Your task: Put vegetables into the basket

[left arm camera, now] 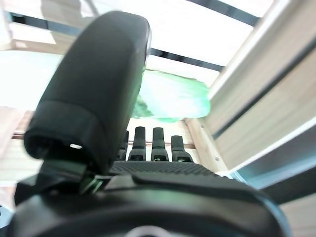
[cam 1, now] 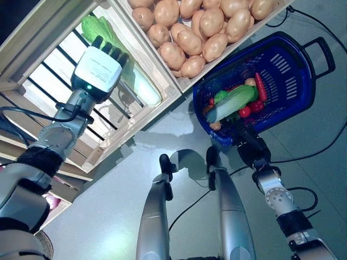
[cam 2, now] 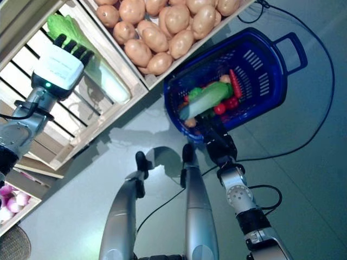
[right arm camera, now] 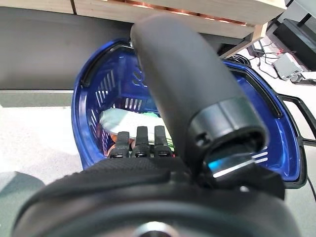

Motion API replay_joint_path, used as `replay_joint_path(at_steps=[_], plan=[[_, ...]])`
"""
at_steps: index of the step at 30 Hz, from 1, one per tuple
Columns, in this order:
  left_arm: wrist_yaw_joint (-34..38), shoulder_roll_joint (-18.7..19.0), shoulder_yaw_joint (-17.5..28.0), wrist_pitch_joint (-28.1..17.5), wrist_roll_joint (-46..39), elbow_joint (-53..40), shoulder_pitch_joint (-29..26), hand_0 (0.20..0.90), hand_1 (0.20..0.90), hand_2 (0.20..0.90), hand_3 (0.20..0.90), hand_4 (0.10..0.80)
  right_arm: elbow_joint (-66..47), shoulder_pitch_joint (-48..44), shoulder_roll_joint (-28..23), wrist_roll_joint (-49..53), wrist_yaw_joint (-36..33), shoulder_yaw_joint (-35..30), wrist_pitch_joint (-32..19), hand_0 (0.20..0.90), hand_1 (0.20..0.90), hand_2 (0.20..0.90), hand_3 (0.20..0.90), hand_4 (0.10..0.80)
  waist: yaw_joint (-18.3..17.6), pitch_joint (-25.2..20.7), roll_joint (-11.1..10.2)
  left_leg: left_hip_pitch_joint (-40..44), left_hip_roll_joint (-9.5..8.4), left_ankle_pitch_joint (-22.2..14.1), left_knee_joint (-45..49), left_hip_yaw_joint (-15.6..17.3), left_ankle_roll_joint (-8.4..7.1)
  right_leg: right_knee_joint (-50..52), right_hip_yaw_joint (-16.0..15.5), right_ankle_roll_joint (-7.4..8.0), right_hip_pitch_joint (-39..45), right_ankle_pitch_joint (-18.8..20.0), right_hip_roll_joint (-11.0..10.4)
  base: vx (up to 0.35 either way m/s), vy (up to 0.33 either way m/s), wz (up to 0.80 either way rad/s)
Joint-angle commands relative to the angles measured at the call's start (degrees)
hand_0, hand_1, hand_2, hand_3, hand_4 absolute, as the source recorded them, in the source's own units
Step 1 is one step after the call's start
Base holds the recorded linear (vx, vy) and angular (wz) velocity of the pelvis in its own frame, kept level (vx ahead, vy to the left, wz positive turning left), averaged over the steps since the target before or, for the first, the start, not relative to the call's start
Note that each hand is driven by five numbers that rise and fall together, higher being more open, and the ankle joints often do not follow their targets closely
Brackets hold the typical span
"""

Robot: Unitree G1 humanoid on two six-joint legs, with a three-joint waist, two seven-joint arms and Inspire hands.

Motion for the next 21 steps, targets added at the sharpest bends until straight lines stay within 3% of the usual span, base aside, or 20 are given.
replay_joint_path(at_steps=[1,10,16,21], plan=[[2.63,3.52,4.96,4.8,0.24,0.03,-5.07,0.9,0.9,0.9,0.9,0.8,-8.36,0.82,-2.26,-3.07,-1.46,-2.0,-2.23,0.9,0.9,0.9,0.9,0.8,-1.23,-0.02,-0.42,-2.29,-0.46,0.36,1.23,2.12,-0.16,-1.52,0.01,0.63,3.49,-0.14,0.41,0.0,0.0,0.0],[7.03,2.95,6.6,6.06,-1.23,0.83,-4.22,0.9,0.9,0.9,0.9,0.8,-9.72,0.86,-2.59,-1.92,-2.96,-2.52,-2.45,0.9,0.9,0.9,0.9,0.8,-1.59,-0.02,-0.61,-3.22,-1.02,-0.68,2.29,2.38,0.21,-1.71,0.77,0.87,2.43,0.47,0.51,0.006,0.019,-0.03],[6.34,2.55,6.7,5.73,0.04,0.76,-5.05,0.9,0.9,0.9,0.9,0.8,-10.29,0.41,-2.3,-1.83,-3.93,-2.53,-2.28,0.9,0.9,0.9,0.9,0.8,-1.84,-0.02,-0.7,-3.15,-1.39,-1.08,2.4,2.61,0.39,-2.43,1.18,1.1,2.48,1.03,0.53,-0.002,0.03,-0.04],[5.5,2.21,6.26,8.49,-2.53,1.66,-6.21,0.9,0.9,0.9,0.9,0.8,-10.34,-0.24,-2.17,-1.87,-4.42,-2.91,-2.26,0.9,0.9,0.9,0.9,0.8,-2.0,-0.02,-0.72,-3.78,-1.7,-1.52,3.21,2.67,0.53,-1.91,1.72,1.29,1.83,1.21,0.72,-0.007,0.028,-0.01]])
